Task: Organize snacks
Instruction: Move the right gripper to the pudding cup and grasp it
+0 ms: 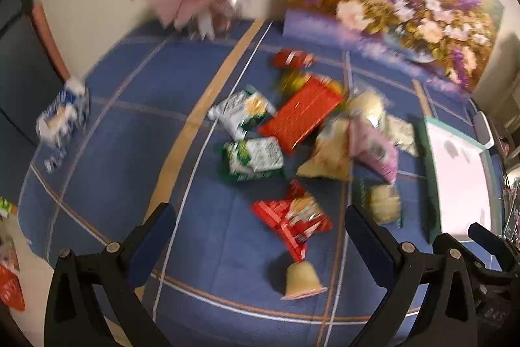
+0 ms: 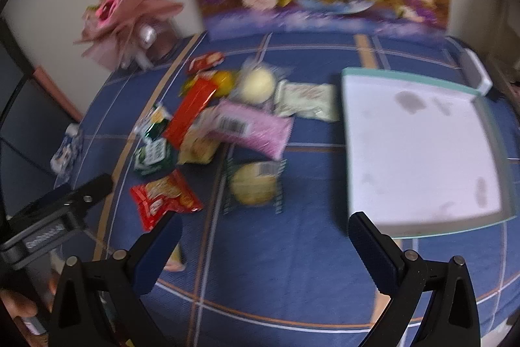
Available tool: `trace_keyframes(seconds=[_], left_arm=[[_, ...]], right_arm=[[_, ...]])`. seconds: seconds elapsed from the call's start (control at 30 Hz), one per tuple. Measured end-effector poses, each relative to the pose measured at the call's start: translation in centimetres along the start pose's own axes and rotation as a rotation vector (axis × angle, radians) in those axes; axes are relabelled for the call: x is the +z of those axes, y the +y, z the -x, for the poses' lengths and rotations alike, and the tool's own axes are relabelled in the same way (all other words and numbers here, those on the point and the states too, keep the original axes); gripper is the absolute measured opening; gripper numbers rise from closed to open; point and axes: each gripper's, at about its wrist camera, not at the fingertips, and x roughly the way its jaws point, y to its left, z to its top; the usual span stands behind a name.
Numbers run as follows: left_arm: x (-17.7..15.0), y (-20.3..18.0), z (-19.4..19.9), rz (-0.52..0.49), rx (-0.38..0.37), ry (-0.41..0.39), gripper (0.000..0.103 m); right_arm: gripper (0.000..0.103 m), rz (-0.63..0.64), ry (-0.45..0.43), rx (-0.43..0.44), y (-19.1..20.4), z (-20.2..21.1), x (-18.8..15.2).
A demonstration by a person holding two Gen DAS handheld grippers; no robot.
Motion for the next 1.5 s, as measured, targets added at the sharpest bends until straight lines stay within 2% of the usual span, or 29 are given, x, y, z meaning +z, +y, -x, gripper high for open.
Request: trace_keyframes(seconds=[0.17,0.37,0.57,0.7,0.87,1.0,1.07,1.23,1.33,1.5], left_arm=[[-1.1,2.1,-1.7,0.075,-0.031,0.083,0.103],[-2.3,4.6,-3.2,0.141,-0.030,0.156,0.103],[-3.1,6.0,-3.8,0.177,-0.026,0.190,0.103],[-3.5,7.0,-4.0,0.200,-0.031,0.200,0.103],[-3.7,7.5,-4.5,0.226,-0.044,0.213,0.103],[-3.8,7.6,-4.7,0.234,-0.051,0.217,0.103],[-3.8,7.6,-4.7,0.236,-0.052,0.219,0.103],[-3.8,7.6,-5.0,0.238,-0.055,0.222,0.103],[-3.7,7.6,-5.1,0.238,-0.055,0.223,0.103],[-3.7,7.5,-5.2,0.242,-0.056,0.224,0.103]], right_arm=[[0.103,0.080,0.083,0.024,2.5,-1.9,-0.7],[0.103,0.180,0.195,0.057,5.5,-4.2,-2.2],[0.103,0.248,0.271,0.085,8.2,-6.0,-3.3],[0.101,0.283,0.311,0.065,9.7,-7.5,-3.8],[0.093,0.323,0.335,0.048,11.6,-9.0,-4.3],[0.080,0.345,0.355,0.036,12.8,-10.2,-4.7],[0.078,0.353,0.366,0.032,13.3,-10.8,-4.8],[0.057,0.363,0.386,0.029,14.5,-12.1,-5.1],[0.051,0.357,0.385,0.034,14.9,-12.6,-5.2],[0.050,0.344,0.386,0.048,14.4,-12.7,-5.0]])
